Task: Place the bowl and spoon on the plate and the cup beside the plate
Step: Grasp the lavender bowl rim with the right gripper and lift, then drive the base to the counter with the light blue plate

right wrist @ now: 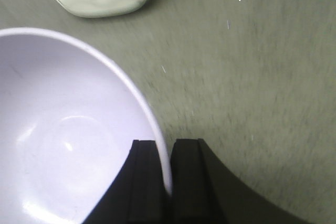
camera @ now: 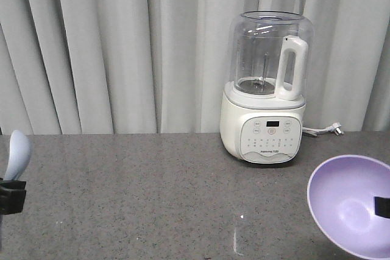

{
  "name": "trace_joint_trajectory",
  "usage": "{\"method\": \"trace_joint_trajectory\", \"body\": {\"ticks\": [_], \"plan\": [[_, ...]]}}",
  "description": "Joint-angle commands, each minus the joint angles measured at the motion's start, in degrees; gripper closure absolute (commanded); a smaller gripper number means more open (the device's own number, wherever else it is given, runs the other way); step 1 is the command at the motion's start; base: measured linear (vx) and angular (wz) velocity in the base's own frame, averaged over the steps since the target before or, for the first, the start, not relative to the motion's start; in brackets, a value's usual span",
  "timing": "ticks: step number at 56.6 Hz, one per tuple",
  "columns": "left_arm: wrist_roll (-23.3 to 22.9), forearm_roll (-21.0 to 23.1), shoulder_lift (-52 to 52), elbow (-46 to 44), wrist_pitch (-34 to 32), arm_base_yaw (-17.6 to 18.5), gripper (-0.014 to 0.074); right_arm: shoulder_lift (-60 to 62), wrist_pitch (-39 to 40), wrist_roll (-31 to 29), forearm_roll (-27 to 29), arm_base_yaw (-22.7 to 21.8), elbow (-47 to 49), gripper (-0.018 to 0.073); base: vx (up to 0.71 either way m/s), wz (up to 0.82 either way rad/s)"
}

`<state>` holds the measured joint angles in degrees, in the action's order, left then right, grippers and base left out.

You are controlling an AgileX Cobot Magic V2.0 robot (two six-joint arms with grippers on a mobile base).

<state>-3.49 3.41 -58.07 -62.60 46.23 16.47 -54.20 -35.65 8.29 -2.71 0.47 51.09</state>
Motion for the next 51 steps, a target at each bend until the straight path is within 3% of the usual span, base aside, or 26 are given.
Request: {"method": "trace_joint_trajectory", "body": {"ticks": [1, 8, 14, 25, 51], "plan": [[0.27, 0.57, 3.09, -1.78, -5.34, 0.43, 0.0596, 6.85, 3.65, -5.62, 2.71, -0.25, 1.75, 0.0571, 0.00, 0.00], [0.31, 0.57, 6.68, -0.79, -7.32, 0.43, 0.0596, 14.38, 3.00, -11.06, 8.65, -0.25, 1.57, 0.0571, 0.00, 0.00], [0.23, 0.57, 11.84, 3.19, -10.77, 0.43, 0.0596, 18.87, 2.64, -12.24, 11.23, -0.25, 1.57, 0.0571, 0.00, 0.00], [-0.08, 0.57, 20.96, 9.83, -15.65, 0.43, 0.0596, 23.07, 2.23, -12.31, 11.19, -0.25, 1.57, 0.0568, 0.00, 0.00], [-0.14, 0.57, 23.71, 10.26, -14.59, 0.43, 0.0596, 23.21, 2.09, -12.37, 11.19, -0.25, 1.57, 0.0568, 0.00, 0.00]]}}
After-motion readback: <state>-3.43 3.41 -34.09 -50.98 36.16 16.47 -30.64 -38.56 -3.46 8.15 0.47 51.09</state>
